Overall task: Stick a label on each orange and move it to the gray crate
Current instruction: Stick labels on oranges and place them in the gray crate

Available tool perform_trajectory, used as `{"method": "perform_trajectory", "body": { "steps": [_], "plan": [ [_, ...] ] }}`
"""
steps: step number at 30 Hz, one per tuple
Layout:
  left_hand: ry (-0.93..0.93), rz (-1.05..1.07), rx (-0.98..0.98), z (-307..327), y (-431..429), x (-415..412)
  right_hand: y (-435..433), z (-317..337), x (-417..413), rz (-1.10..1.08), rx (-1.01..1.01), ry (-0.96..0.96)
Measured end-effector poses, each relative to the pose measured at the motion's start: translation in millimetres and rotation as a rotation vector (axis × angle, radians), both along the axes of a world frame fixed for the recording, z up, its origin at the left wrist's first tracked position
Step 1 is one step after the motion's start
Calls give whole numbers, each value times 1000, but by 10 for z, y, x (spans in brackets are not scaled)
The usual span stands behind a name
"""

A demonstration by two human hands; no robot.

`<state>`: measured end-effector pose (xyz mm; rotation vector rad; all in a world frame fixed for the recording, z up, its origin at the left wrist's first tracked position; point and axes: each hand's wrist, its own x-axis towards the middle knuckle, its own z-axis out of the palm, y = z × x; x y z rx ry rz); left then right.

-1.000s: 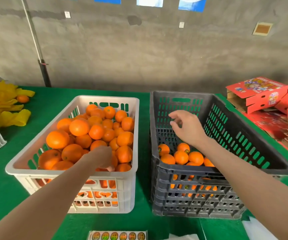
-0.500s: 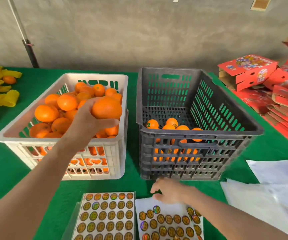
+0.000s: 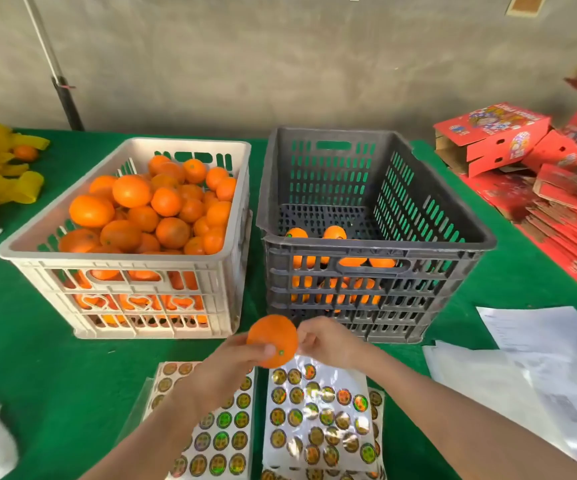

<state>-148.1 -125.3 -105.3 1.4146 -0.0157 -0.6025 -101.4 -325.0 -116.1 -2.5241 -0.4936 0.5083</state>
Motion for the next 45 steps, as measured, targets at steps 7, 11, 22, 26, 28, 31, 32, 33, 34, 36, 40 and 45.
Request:
{"method": "perform_trajectory", "body": {
  "steps": [7,11,22,26,28,31,32,33,34,36,40,45],
  "plan": [
    [127,-111,-177,-204,-319,59,-220,108,-122,-73,219,-171],
    [191,-42,-286,-240,-398,109,-402,33,-296,-70,231,-500],
    [194,-7,-395,-249,-480,118,-466,-47,-458,94,161,-632],
    [203,10,-426,-223,-474,129,-476,-57,-450,115,163,-654],
    [185,11,-442,-220,-462,139,-476,-80,-451,69,170,-647],
    [167,1,-458,-243,-444,157,-485,-102,-440,-16,176,-605],
    [169,-11,-461,-251,-438,162,-481,-103,-441,-29,189,-590],
    [170,-24,-460,-253,-437,167,-475,-105,-441,-38,203,-576],
    [168,-37,-456,-255,-435,170,-472,-110,-441,-44,214,-562],
    [162,-44,-449,-262,-432,174,-467,-105,-441,-57,229,-530],
    [167,32,-398,-253,-416,178,-472,-44,-433,-117,314,-501],
    [169,-18,-177,-266,-404,153,-520,37,-393,-253,343,-433]
  ]
}}
